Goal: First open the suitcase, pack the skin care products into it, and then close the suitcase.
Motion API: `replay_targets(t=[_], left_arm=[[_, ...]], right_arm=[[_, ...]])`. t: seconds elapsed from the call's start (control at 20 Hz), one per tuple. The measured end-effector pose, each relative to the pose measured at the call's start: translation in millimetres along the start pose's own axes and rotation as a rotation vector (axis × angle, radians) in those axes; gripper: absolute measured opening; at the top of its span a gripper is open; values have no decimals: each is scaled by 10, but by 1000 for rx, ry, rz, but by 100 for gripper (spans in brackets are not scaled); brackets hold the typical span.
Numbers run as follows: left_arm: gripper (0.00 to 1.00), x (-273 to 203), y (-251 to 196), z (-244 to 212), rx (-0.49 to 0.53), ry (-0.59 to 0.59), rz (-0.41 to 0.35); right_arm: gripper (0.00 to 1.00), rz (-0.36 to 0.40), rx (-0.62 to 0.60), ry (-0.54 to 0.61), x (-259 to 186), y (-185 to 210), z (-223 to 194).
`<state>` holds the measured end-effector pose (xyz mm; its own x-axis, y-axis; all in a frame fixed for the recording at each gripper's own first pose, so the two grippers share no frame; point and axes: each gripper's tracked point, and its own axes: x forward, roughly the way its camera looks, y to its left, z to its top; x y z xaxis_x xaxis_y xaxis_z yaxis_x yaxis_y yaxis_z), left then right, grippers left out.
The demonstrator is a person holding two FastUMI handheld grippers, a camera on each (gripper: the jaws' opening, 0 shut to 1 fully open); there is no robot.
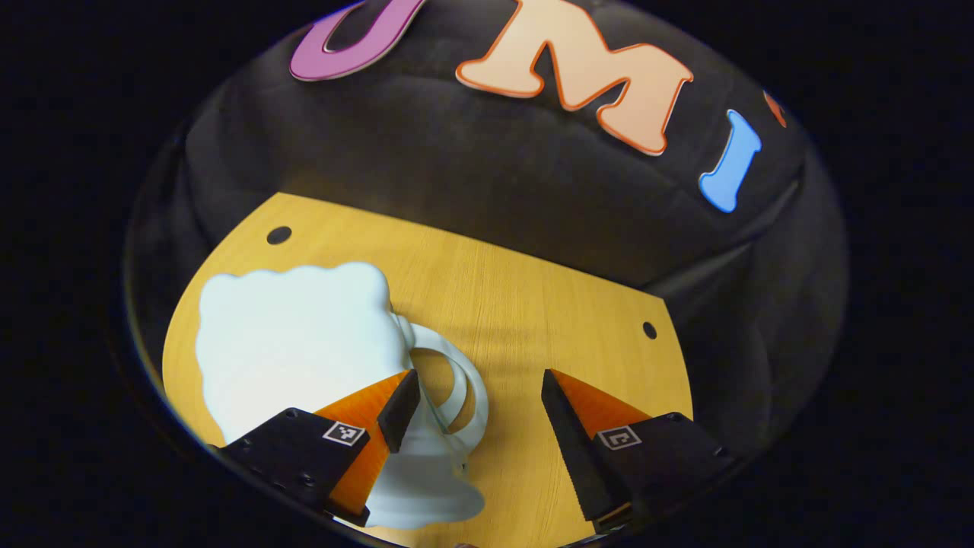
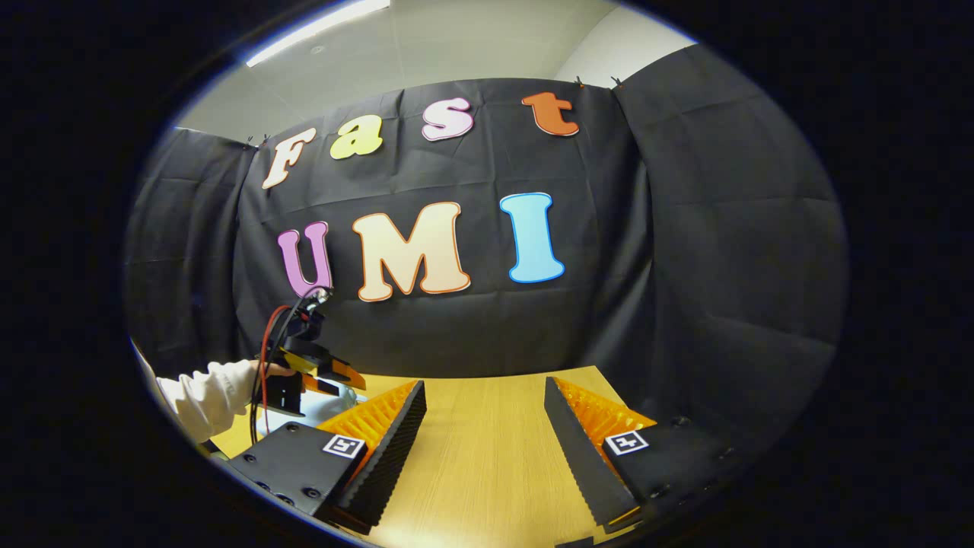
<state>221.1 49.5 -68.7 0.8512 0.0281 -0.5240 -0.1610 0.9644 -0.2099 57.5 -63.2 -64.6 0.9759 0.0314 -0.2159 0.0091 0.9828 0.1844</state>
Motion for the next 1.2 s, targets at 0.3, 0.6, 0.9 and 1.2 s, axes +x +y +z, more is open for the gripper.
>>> replay_targets(t=[0.3,0.6,0.9,1.2], left_arm=[[93,-1324,-348,457,116,-371,-71],[93,-2063,-423,294,124,-554,-97],[93,-2180,-471,-159,146,-524,-120],[93,-2150,-547,-292,202,-472,-159]], right_arm=[[98,67,-5,-24,33,267,40],[98,98,-3,-91,-97,460,189],[98,54,-5,-119,-263,486,169],[98,21,-16,-126,-468,522,160]])
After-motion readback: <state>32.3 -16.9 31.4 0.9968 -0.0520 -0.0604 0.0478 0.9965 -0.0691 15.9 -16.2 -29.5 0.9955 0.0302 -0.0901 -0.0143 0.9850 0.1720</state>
